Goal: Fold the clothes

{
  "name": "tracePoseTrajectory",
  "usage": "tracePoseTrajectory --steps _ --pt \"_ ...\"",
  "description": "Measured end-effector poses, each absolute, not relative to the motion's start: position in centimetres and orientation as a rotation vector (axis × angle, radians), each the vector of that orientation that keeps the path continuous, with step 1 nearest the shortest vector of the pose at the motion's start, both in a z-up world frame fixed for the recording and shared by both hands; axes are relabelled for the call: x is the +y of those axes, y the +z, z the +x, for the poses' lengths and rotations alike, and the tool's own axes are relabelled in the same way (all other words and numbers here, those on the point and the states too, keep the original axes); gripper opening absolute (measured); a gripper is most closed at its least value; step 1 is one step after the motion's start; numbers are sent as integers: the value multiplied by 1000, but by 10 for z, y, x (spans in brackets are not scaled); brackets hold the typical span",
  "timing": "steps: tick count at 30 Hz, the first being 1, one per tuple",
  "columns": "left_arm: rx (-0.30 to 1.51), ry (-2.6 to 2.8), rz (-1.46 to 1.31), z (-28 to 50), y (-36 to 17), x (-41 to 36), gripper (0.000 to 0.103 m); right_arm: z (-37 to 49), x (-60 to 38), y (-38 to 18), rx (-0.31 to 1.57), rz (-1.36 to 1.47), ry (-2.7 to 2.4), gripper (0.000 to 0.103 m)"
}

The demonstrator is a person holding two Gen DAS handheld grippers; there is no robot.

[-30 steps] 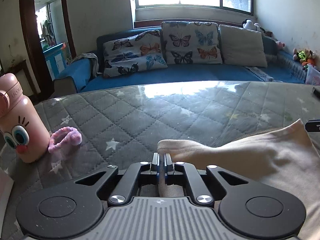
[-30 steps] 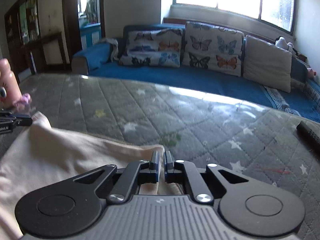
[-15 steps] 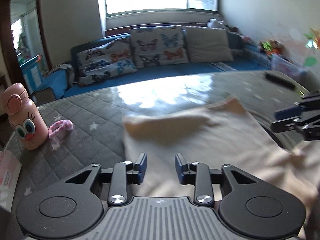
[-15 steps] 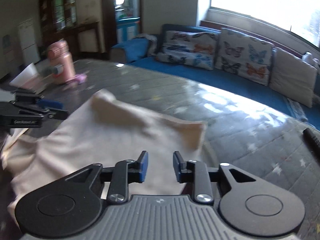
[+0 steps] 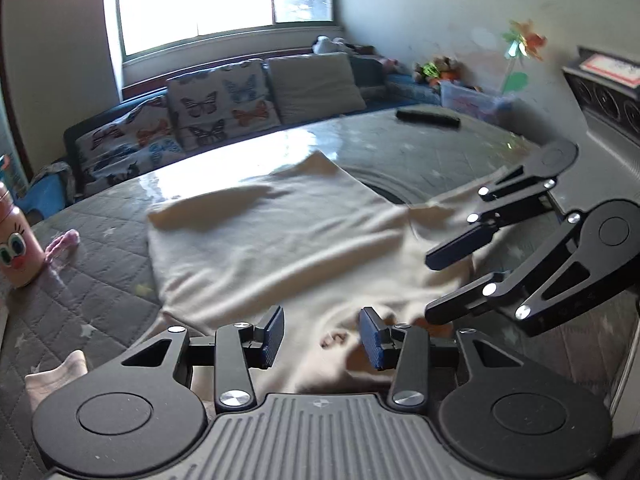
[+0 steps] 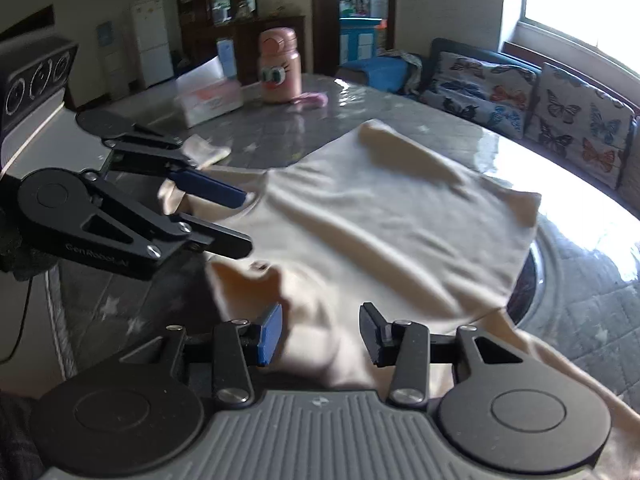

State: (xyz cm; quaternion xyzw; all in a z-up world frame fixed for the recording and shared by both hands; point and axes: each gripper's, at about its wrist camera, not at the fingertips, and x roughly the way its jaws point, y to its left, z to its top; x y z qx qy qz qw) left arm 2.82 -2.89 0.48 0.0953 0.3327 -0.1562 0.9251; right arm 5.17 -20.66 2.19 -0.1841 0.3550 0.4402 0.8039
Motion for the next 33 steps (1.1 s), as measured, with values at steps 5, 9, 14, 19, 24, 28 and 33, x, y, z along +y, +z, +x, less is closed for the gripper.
tracePoseTrajectory --steps 5,9,14,19,24,28,33 --pt "693 -328 236 24 -10 -35 38 39 -196 5 745 -446 918 38" --pt "699 -338 245 22 -18 -36 8 40 -197 -2 750 -438 873 23" --pt "669 -354 242 11 -12 -34 2 36 -206 3 739 -424 855 6" --pt "683 -403 264 3 -16 -34 2 27 -214 9 737 -432 880 6" --pt "718 -424 260 5 -18 -28 7 30 -217 6 793 -418 919 16" --pt "674 -433 265 3 1 -24 7 36 -228 27 771 -360 928 17" --pt "632 -403 231 19 13 -28 7 49 -231 23 766 -314 857 19"
